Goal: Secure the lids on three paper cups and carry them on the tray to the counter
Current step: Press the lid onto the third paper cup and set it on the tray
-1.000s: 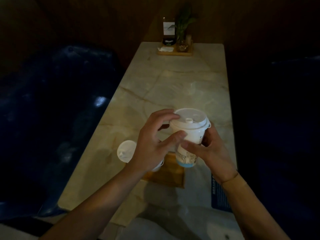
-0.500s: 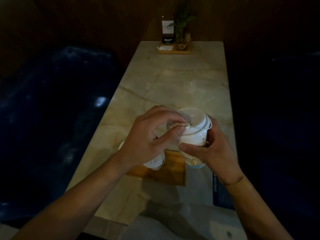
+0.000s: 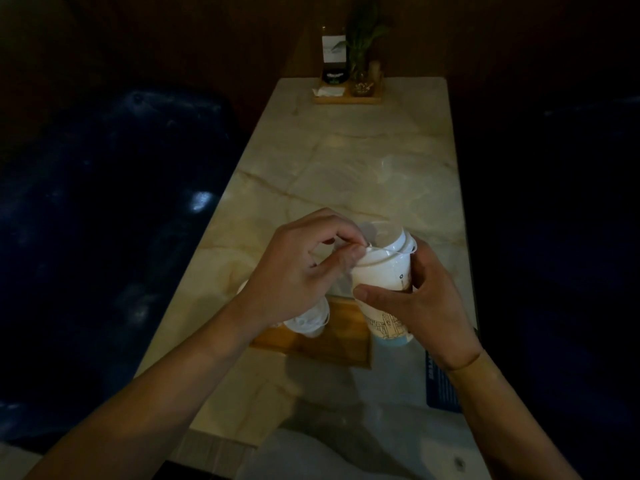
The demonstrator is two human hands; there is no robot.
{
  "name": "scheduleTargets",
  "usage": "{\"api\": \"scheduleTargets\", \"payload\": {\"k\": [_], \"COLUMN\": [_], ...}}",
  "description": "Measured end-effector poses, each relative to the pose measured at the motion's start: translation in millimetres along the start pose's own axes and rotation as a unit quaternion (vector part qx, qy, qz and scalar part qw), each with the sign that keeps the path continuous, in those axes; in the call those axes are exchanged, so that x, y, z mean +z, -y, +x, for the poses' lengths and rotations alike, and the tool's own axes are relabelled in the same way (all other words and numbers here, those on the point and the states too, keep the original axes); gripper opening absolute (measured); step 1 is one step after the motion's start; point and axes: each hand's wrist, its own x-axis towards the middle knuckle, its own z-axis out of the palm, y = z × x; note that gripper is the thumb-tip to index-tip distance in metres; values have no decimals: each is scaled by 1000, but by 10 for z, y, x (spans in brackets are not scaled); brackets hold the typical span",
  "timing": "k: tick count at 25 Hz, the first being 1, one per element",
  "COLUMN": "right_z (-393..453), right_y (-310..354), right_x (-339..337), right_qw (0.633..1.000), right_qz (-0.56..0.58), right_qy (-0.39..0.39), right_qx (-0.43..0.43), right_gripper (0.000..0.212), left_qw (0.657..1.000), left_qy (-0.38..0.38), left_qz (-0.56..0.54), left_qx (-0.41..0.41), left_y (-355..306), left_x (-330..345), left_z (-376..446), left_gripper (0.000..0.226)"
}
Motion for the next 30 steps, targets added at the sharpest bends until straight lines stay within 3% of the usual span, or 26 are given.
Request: {"api": "scheduleTargets", "payload": {"k": [15,22,26,30], "right_z": [43,83,60,-16], "right_y": [-54,-223,-381,-510], "right_x": [-9,-17,-6,-2], "right_qw": [1000,1000,999,999], "right_qz": [-13,10,40,53], "right_qy": [-16,-14,-15,1], "right_qx": [-20,-10,-9,-11], "right_gripper": [94,96,95,87], "left_qw": [998,998,989,948], "left_qy": [-44,-54,-44,-30], "left_qz": [28,-25,-104,-243], "left_qx": [23,-1,-99,-203], "left_y": [20,173,279,336], "left_x": [163,300,430,570], "left_z": [-23,-76,-253,-460], "left_gripper": [9,13,35,67]}}
